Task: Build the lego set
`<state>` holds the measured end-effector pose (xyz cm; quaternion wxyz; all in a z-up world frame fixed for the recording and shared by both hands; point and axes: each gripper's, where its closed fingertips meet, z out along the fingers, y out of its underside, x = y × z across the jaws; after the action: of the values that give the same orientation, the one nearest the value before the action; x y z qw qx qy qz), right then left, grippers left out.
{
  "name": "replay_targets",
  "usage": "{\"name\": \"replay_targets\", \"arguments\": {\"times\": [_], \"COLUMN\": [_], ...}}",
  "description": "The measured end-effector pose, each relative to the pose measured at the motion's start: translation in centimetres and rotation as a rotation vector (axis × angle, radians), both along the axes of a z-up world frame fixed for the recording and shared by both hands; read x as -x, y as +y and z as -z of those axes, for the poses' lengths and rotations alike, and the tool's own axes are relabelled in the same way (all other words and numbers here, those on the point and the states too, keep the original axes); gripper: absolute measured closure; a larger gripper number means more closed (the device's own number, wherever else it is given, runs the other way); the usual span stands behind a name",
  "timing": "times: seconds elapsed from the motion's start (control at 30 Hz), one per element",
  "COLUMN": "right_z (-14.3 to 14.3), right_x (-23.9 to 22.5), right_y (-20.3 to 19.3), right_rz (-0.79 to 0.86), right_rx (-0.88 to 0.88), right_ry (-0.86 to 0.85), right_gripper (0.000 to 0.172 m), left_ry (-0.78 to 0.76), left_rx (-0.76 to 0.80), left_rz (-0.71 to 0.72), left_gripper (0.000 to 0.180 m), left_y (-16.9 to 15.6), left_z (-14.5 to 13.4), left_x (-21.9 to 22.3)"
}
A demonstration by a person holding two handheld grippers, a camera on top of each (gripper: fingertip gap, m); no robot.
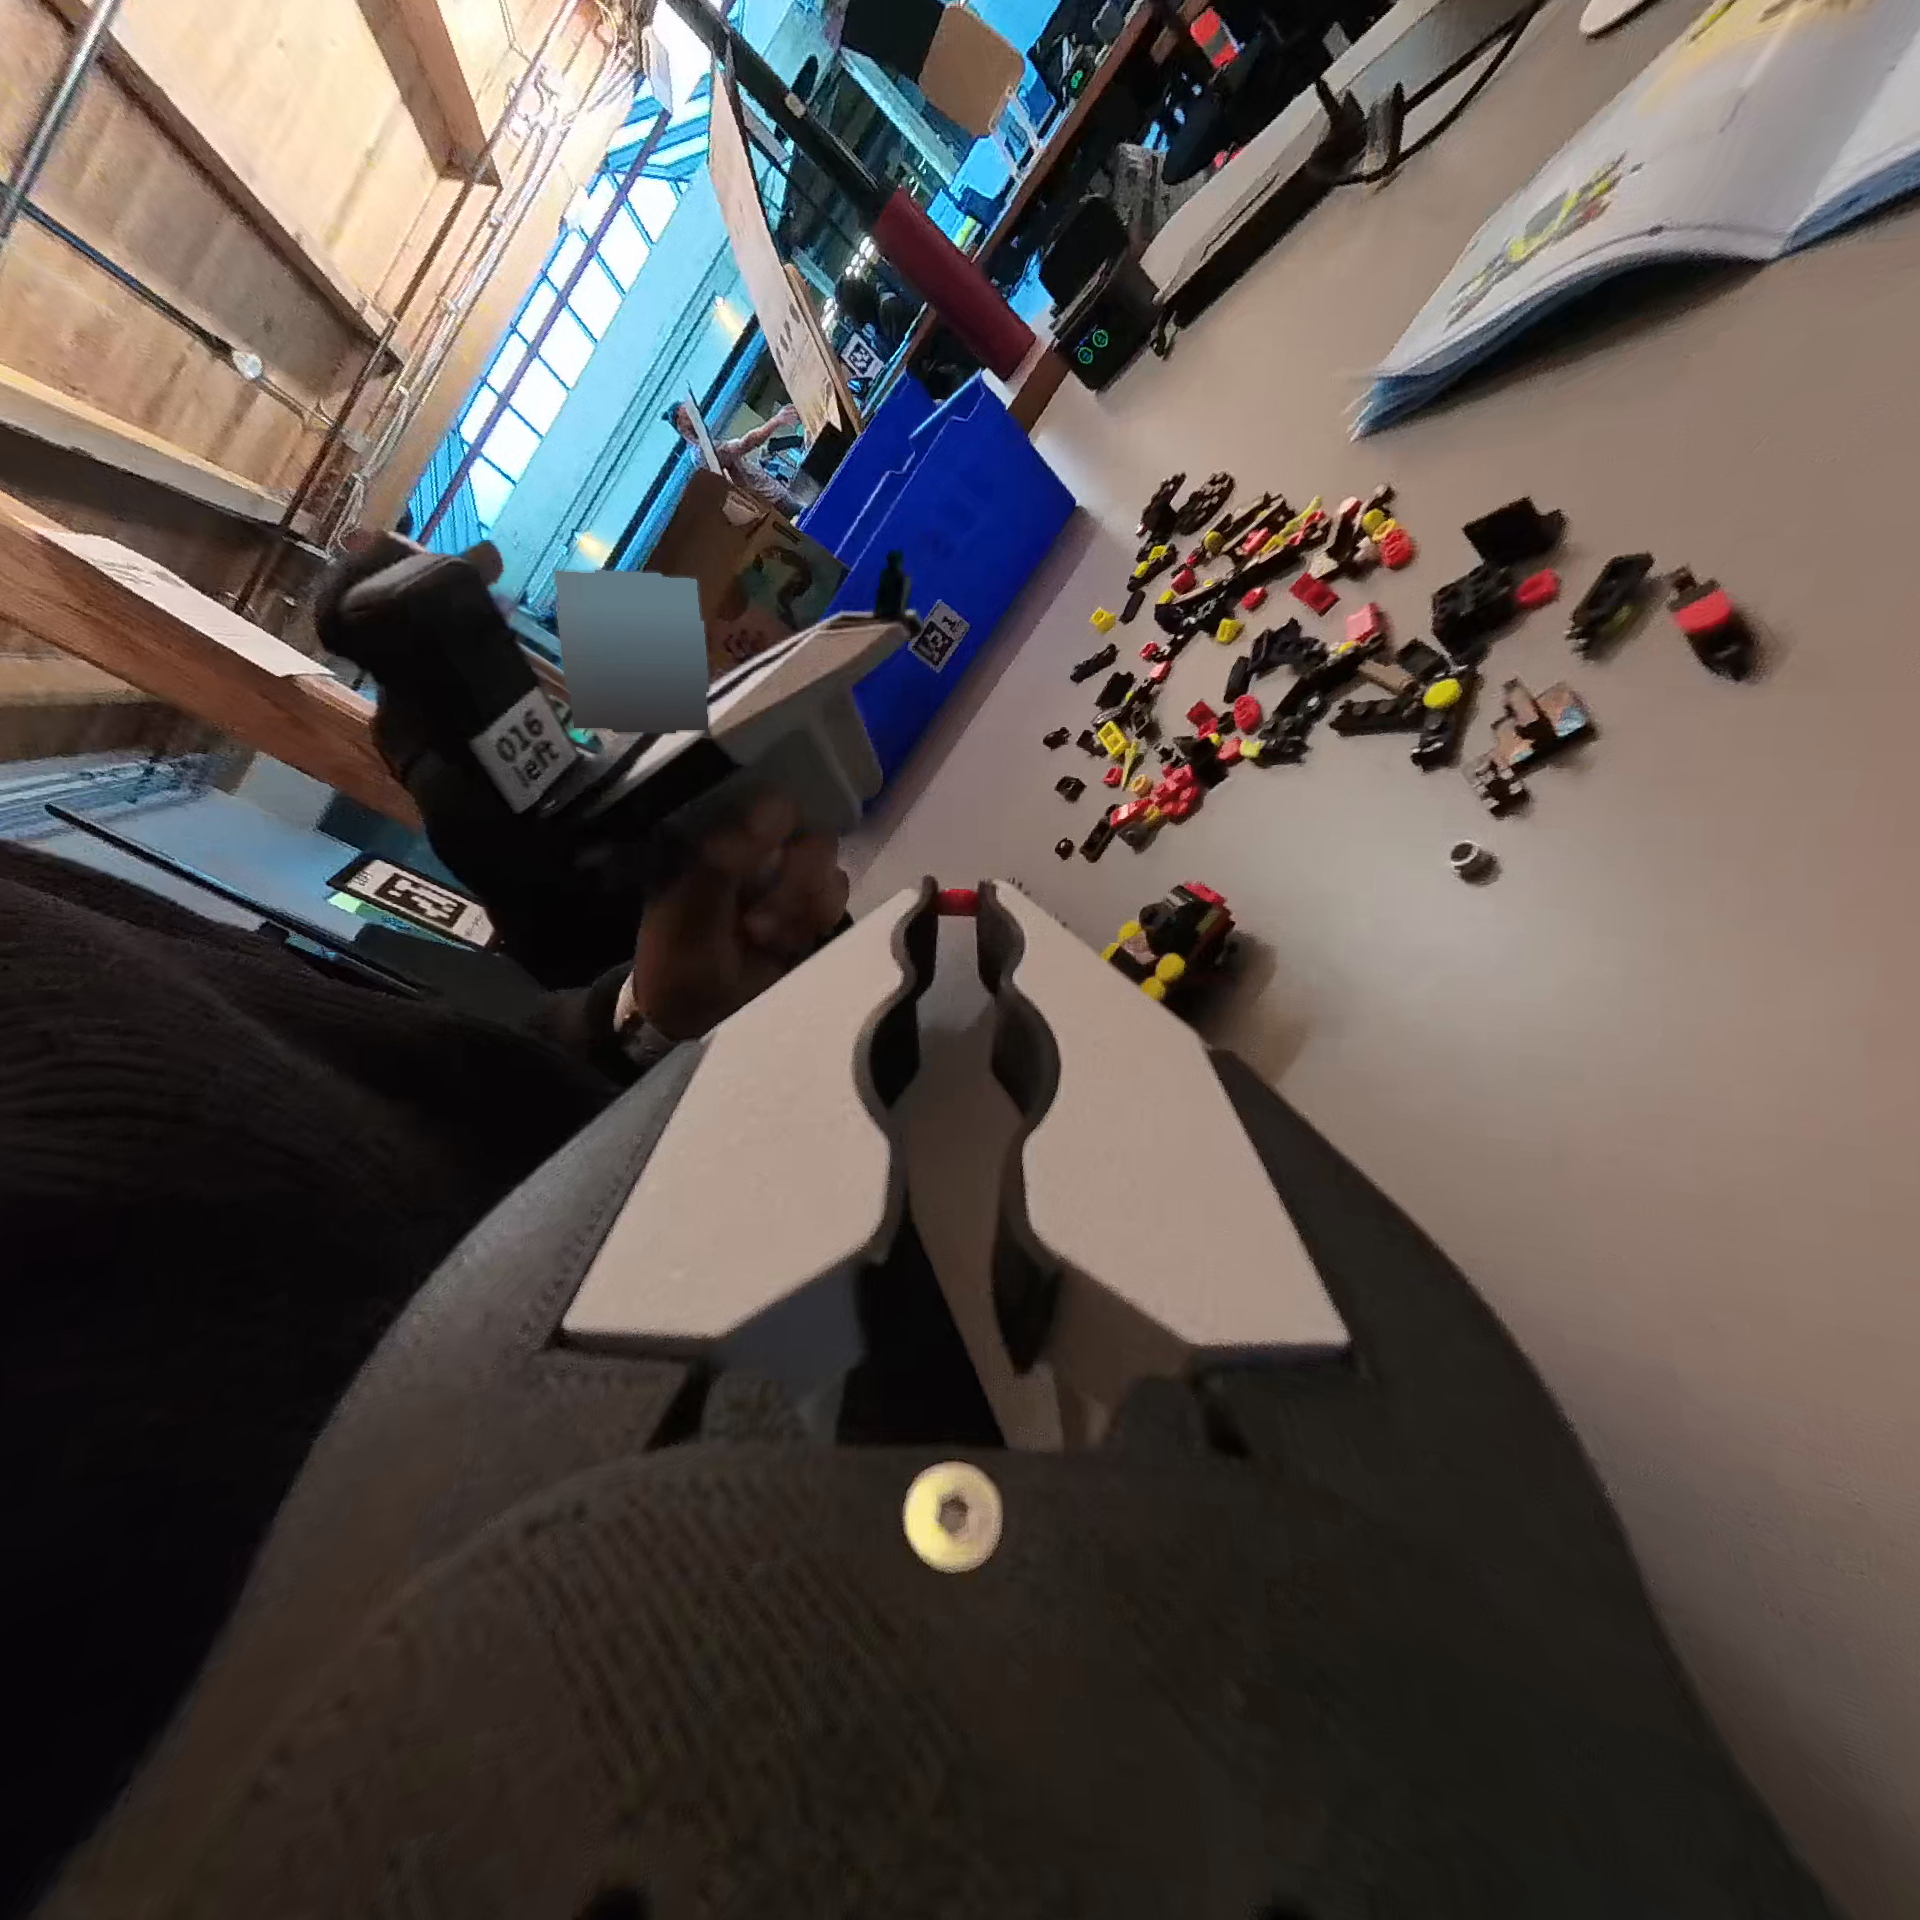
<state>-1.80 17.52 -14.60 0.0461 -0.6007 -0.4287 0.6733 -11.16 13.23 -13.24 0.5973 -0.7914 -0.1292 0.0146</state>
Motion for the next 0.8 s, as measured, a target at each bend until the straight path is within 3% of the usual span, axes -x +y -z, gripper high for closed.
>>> {"name": "replay_targets", "arguments": {"times": [0.07,0.27,0.4,0.5,0.67,0.8], "right_z": [-0.5,-2.1,-0.6,1.9,6.7,8.1], "right_x": [-0.1,-0.8,-2.0,-3.4,-5.4,-5.6], "right_y": [-0.2,-0.6,1.4,3.0,3.1,2.5], "right_rz": [-0.011,-0.069,-0.06,-0.069,-0.164,-0.219], "right_rx": [-0.003,-0.235,-0.428,-0.524,-0.587,-0.667], "right_ry": [0.032,0.132,0.043,-0.096,-0.319,-0.364], "right_gripper": [0.166,0.166,0.166,0.166,0.166,0.166], "left_ry": [-0.022,-0.365,-0.646,-0.783,-0.796,-0.752], "left_rx": [-0.024,-0.053,0.044,0.165,0.366,0.451], "left_rz": [0.039,0.281,0.5,0.542,0.555,0.533], "left_gripper": [0.174,0.173,0.173,0.173,0.173,0.172], "left_y": [0.3,1.3,1.7,1.7,1.2,1.1], "left_z": [-0.6,0.2,2.4,5.0,8.5,10.0], "left_x": [-0.4,-5.8,-12.0,-14.4,-16.2,-16.3]}}
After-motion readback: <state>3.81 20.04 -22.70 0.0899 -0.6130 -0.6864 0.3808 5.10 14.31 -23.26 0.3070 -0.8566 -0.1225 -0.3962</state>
